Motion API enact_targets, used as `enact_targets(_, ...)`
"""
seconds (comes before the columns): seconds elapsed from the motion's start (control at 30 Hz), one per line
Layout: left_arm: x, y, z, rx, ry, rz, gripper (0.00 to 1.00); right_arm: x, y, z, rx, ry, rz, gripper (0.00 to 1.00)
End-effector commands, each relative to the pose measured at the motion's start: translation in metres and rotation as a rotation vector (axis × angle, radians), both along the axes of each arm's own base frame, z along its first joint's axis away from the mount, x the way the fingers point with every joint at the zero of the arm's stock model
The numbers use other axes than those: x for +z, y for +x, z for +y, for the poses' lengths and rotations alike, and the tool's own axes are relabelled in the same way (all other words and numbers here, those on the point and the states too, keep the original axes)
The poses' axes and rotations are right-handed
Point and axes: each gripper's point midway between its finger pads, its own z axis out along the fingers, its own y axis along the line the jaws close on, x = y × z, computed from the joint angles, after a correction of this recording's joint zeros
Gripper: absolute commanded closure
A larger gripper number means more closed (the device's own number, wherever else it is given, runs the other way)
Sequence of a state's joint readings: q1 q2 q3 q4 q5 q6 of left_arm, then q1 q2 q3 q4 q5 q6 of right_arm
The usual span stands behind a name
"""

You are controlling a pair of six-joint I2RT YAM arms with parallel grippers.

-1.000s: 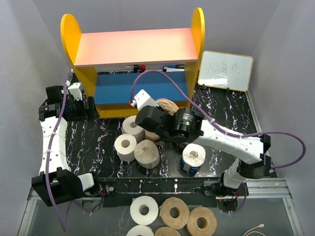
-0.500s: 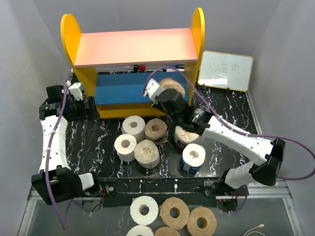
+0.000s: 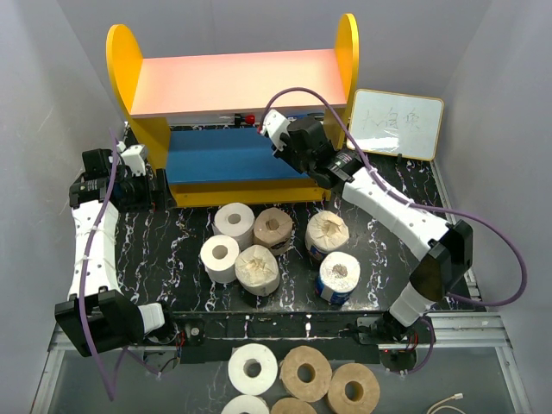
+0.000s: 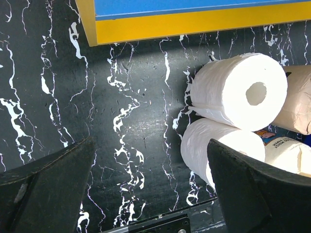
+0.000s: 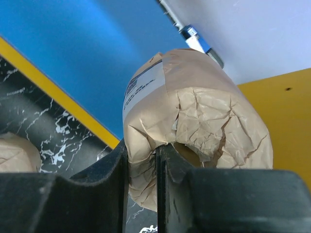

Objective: Place and organize the paper towels onto the shelf

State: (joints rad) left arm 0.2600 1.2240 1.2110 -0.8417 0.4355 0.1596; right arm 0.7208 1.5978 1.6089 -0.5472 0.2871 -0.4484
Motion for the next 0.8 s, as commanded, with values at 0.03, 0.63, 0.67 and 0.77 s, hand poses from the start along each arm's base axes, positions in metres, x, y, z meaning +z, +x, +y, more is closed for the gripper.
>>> enact_targets(0.03, 0.011, 0.003, -0.003, -0.016, -0.02, -0.027, 0.01, 0.017, 0.011, 0.006, 0.059, 0.015, -0.012, 1.0)
enact_targets(0.63, 0.008, 0.004, -0.002, -0.019, -0.01, -0.023, 0.01, 0.006, 0.044, -0.029, -0.105, -0.024, -0.053, 0.66)
enact_targets(0.67, 0.008, 0.004, -0.001, -0.018, -0.01, -0.023, 0.01, 0.01, 0.045, -0.031, -0.119, -0.014, -0.066, 0.56)
enact_targets(0.77, 0.007, 0.005, -0.002, -0.018, -0.014, -0.02, 0.01, 0.028, 0.043, -0.033, -0.131, 0.025, -0.104, 0.44)
